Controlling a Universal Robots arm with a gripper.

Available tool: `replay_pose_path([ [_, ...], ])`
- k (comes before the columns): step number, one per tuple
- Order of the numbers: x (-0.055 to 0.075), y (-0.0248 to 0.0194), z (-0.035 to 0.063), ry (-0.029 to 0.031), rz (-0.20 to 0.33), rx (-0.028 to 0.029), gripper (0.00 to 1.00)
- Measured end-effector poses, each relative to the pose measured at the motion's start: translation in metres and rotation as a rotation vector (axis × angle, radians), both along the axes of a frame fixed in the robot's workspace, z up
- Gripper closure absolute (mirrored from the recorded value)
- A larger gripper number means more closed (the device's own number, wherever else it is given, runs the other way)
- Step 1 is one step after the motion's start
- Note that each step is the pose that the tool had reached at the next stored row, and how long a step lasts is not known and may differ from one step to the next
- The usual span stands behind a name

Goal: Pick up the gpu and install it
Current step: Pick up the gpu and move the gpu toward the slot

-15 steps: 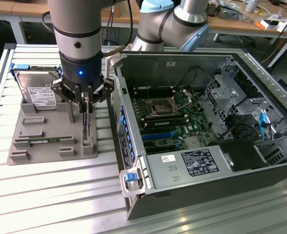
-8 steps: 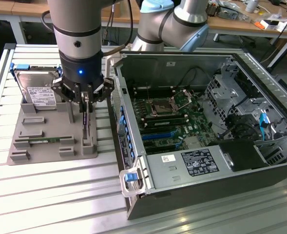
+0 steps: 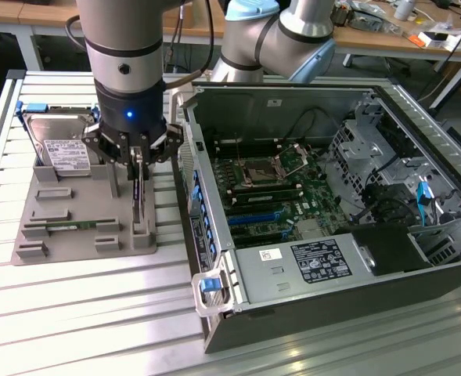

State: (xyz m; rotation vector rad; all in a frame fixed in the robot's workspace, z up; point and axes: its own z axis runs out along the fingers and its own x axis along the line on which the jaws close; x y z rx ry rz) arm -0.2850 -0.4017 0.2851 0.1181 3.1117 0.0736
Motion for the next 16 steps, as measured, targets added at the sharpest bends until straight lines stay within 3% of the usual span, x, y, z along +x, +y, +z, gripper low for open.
replay_pose_path([
  [16, 0.0000, 0.0000, 0.0042, 0.0000, 0.000, 0.0001, 0.74],
])
